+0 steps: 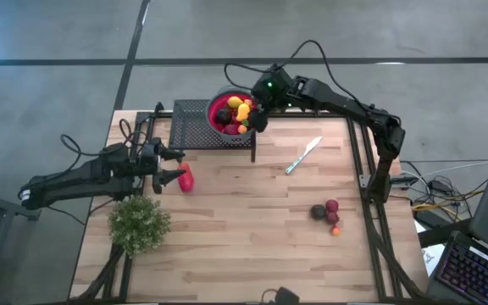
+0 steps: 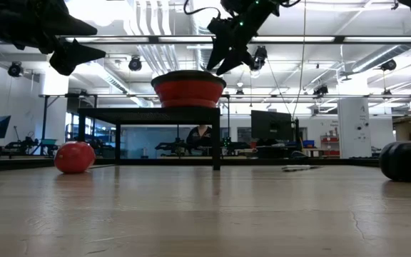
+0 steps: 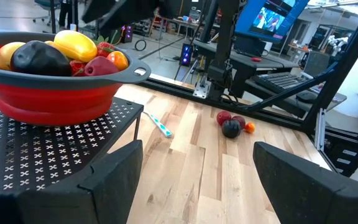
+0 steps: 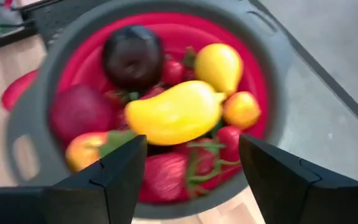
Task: Pick & Place Fruit
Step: Put the orange pear into the red gray strainer bowl on the shelf
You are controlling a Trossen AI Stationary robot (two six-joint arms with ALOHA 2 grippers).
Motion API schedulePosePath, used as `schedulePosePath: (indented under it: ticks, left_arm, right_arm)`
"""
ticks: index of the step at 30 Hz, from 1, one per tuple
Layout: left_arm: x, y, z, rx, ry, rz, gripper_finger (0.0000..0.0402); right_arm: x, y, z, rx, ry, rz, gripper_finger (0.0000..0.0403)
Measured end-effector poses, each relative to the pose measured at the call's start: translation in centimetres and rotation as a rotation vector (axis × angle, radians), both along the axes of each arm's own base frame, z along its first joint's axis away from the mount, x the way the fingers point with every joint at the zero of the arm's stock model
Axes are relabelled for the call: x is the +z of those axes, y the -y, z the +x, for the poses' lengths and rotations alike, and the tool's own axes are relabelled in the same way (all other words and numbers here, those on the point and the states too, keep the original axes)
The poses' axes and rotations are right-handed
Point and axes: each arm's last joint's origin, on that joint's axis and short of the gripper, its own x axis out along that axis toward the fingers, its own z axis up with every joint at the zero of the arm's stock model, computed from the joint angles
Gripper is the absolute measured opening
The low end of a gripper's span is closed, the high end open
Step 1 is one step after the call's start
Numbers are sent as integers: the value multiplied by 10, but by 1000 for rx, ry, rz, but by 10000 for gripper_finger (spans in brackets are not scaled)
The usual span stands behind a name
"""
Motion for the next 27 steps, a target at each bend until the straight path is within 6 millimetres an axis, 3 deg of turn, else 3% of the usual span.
schedulePosePath:
  ticks: [12,27]
  left_arm:
    - [0,0,0,0,0,0,312]
    - [0,0,0,0,0,0,312]
  right_arm:
    - [25,-66,2,172,22,-26,197]
    - [18,-136,-7,247,-151,71,122]
